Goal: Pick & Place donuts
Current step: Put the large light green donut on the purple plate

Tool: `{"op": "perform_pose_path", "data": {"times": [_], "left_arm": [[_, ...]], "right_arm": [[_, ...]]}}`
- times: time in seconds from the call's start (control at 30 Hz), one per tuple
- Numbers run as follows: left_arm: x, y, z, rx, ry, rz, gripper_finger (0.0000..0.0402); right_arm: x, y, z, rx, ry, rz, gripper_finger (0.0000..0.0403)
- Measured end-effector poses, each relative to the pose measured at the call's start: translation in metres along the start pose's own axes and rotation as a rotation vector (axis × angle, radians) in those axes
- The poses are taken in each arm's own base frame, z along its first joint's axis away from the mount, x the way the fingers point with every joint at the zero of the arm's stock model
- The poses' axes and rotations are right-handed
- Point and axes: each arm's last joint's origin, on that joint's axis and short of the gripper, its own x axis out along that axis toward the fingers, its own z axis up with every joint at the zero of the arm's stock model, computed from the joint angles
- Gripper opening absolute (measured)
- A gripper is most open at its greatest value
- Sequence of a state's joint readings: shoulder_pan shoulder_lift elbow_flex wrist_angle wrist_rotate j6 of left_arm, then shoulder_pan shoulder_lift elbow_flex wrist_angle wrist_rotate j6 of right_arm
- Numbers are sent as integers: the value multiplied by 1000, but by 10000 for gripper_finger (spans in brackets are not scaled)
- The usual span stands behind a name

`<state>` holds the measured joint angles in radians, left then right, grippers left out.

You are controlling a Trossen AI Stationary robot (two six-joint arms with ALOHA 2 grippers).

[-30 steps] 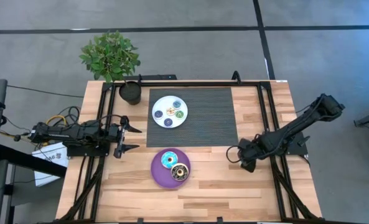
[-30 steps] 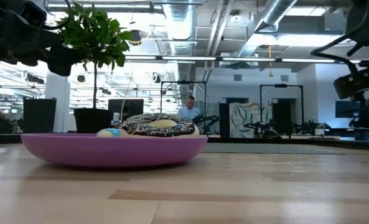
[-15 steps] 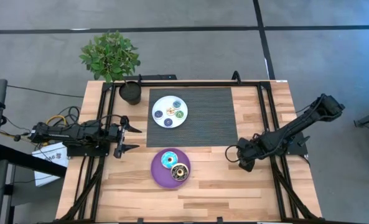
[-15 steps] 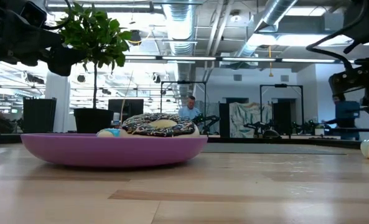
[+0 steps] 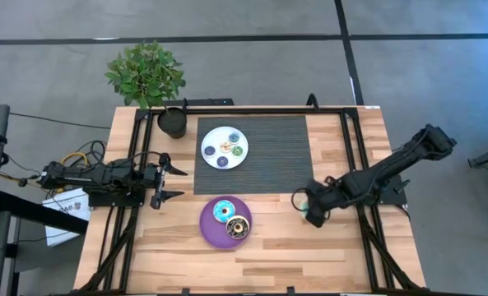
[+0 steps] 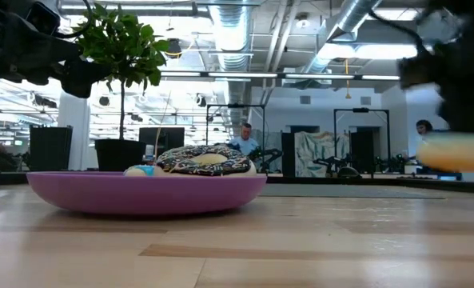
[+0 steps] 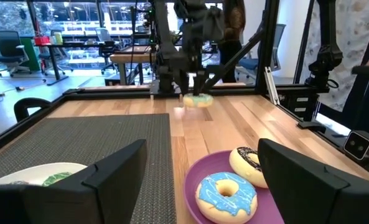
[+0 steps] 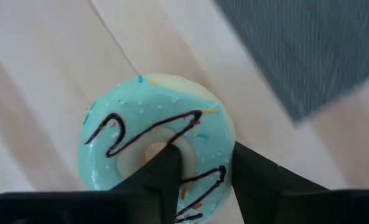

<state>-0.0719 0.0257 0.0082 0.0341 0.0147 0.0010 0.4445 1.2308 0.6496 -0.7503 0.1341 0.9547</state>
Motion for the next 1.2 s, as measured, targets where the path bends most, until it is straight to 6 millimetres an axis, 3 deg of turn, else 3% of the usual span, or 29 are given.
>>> {"op": "perform_pose_path", "data": {"times": [0.3, 0.4, 0.63, 0.83, 1.07, 1.2], "left_arm": [[0, 0, 0, 1, 0, 0, 300], [0, 0, 0, -5, 0, 0, 300], [0, 0, 0, -1, 0, 1, 300], [0, 0, 0, -1, 0, 1, 300], [0, 0, 0, -5, 0, 2, 300], [0, 0, 0, -6, 1, 2, 300]], "right_arm": [[-61, 29, 71, -108, -339, 200, 114], [-66, 41, 98, -154, -381, 187, 113], [-48, 89, 173, -297, -324, 82, 113], [-27, 124, 232, -321, -218, 53, 113], [4, 160, 273, -333, -202, 86, 113], [23, 173, 284, -337, -189, 123, 113]]}}
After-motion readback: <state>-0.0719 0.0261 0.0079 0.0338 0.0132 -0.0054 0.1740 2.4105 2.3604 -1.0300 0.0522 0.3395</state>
